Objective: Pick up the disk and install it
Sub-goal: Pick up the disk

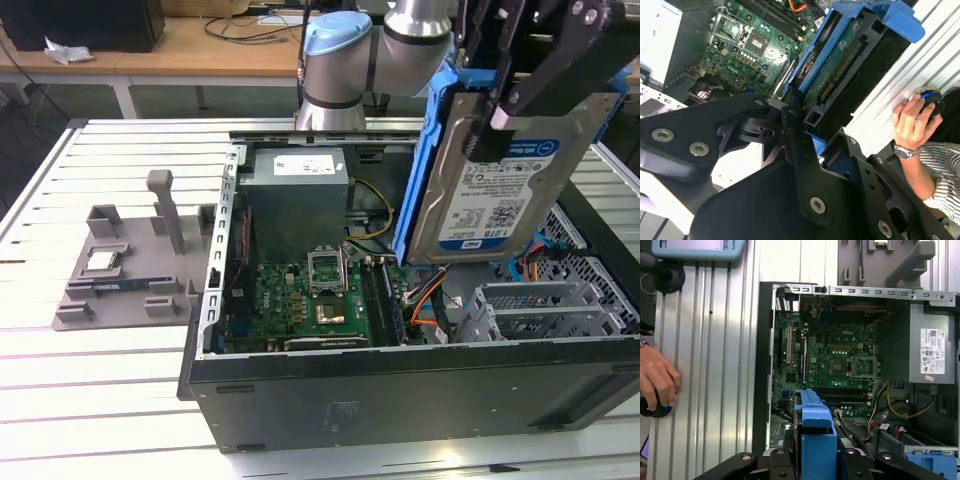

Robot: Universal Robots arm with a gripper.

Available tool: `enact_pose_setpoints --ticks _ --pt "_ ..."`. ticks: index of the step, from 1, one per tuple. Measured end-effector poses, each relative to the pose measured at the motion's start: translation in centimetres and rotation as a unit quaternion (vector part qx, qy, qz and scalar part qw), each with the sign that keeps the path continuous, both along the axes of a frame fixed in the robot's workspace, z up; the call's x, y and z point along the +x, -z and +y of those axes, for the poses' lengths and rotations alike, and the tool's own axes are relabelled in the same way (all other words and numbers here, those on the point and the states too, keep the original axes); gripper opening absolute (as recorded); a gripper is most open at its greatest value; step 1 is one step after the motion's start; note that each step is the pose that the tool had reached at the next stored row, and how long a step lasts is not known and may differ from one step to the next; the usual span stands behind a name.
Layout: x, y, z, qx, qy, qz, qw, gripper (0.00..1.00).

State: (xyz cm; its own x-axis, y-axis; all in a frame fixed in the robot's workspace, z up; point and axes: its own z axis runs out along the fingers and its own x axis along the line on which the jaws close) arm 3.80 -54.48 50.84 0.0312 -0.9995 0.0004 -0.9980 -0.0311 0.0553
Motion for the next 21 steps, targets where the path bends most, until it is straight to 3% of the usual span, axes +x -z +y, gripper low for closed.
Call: enact_pose_setpoints --ticks 8,12,14,21 --pt "4.1 0.01 -0.01 0.0 0.0 0.0 1.0 0.37" --pt "5.5 0.02 -0.01 0.0 0.0 0.0 1.0 0.37" --pt "6.9 0.02 -0.01 0.0 0.0 0.0 1.0 0.37" --pt "8.5 0.07 -0.01 0.0001 0.0 0.0 1.0 0.37"
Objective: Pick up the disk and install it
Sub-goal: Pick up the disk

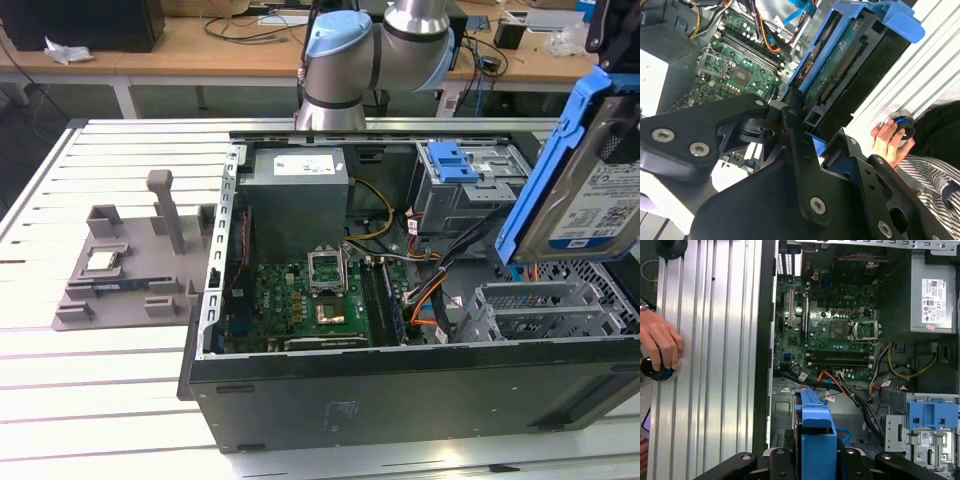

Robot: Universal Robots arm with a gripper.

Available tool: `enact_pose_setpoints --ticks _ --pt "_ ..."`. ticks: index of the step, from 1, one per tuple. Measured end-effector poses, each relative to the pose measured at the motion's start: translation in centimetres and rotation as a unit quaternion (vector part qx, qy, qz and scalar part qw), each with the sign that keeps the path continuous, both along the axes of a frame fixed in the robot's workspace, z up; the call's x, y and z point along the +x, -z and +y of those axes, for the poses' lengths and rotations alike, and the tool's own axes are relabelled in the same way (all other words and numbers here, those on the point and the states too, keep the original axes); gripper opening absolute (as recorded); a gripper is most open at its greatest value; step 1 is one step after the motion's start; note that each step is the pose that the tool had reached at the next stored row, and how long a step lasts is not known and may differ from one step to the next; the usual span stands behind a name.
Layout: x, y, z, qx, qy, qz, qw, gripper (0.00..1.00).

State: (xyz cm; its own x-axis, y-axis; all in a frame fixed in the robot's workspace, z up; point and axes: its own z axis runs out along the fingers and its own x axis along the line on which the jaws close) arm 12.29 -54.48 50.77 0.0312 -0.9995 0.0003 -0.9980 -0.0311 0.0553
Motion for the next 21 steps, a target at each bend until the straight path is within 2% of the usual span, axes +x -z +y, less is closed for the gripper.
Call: enact_pose_setpoints --ticks 6,14,16,19,21 --pt "0.7 0.21 0.0 -0.0002 0.0 0.0 1.0 0.37" --pt "1.1 1.32 0.0 -0.0001 0.001 0.0 1.0 0.37" --pt "1.2 1.39 0.0 -0.0001 0.006 0.0 1.0 0.37" --pt "1.2 1.4 -0.08 0.0037 0.016 0.0001 0.9999 0.37" --pt "1.2 1.43 -0.45 0.0054 0.018 0.0001 0.9998 0.37"
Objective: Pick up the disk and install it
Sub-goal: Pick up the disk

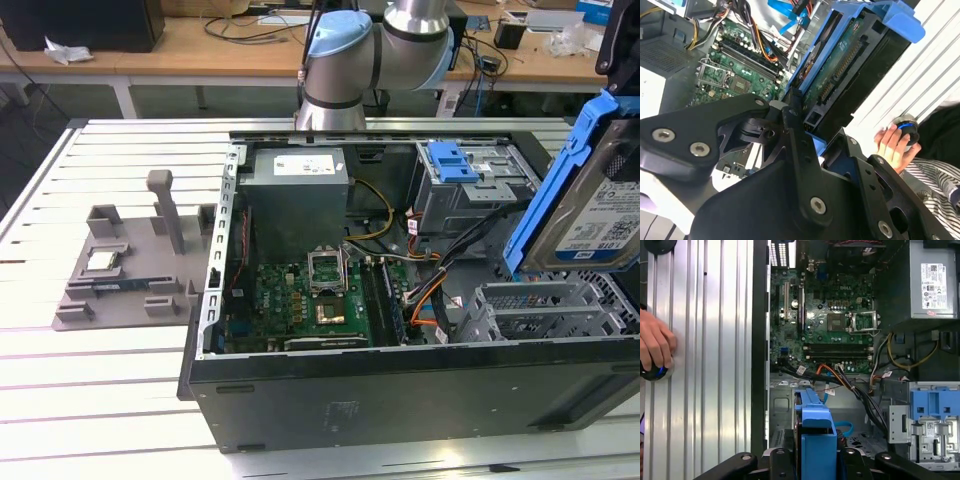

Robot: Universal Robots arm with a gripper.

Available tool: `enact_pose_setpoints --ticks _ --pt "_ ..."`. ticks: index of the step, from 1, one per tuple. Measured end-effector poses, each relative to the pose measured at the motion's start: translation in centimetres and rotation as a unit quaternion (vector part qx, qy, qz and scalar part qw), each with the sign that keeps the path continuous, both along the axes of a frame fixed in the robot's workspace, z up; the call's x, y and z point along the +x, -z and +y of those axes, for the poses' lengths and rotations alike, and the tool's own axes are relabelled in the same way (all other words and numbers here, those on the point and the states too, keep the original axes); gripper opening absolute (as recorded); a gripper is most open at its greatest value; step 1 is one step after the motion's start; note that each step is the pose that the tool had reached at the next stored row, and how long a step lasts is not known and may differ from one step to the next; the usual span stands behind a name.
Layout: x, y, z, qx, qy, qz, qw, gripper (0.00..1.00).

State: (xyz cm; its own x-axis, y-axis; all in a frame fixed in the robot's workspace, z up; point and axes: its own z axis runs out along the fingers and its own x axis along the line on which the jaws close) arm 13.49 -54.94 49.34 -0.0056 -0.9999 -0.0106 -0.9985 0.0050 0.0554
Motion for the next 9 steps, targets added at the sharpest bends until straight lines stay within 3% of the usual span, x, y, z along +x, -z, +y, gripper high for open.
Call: enact_pose_setpoints --ticks 4,9 --pt "0.07 0.09 -0.29 0.0017 0.002 0.0 1.0 0.37" --pt "0.27 0.24 -0.3 0.0017 0.002 0.0 1.0 0.37"
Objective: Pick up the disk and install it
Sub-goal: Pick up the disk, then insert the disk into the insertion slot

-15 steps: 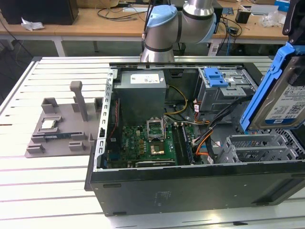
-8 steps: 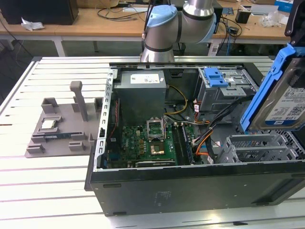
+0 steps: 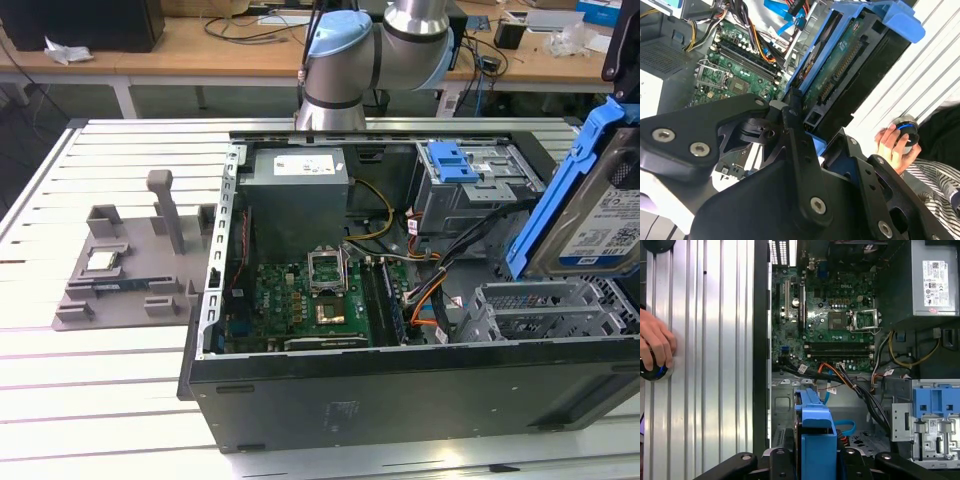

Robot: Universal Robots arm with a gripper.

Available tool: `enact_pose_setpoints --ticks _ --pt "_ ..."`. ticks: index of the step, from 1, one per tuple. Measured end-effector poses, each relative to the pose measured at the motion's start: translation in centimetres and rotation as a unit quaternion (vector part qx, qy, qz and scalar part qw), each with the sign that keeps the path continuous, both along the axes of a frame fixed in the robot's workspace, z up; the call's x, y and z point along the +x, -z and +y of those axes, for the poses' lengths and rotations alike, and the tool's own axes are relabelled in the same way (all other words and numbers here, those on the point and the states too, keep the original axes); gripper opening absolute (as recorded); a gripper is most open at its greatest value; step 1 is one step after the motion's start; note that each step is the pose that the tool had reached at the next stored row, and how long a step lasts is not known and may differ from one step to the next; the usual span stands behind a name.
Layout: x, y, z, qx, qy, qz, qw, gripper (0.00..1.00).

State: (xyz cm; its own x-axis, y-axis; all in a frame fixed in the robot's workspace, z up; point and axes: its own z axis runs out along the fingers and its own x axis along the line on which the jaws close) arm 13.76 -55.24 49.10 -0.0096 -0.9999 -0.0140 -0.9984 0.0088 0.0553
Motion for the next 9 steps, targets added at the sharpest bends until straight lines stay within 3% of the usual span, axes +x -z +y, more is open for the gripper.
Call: enact_pose_setpoints --ticks 9 --pt "0.03 0.01 0.0 -0.0003 0.0 0.0 1.0 0.37"
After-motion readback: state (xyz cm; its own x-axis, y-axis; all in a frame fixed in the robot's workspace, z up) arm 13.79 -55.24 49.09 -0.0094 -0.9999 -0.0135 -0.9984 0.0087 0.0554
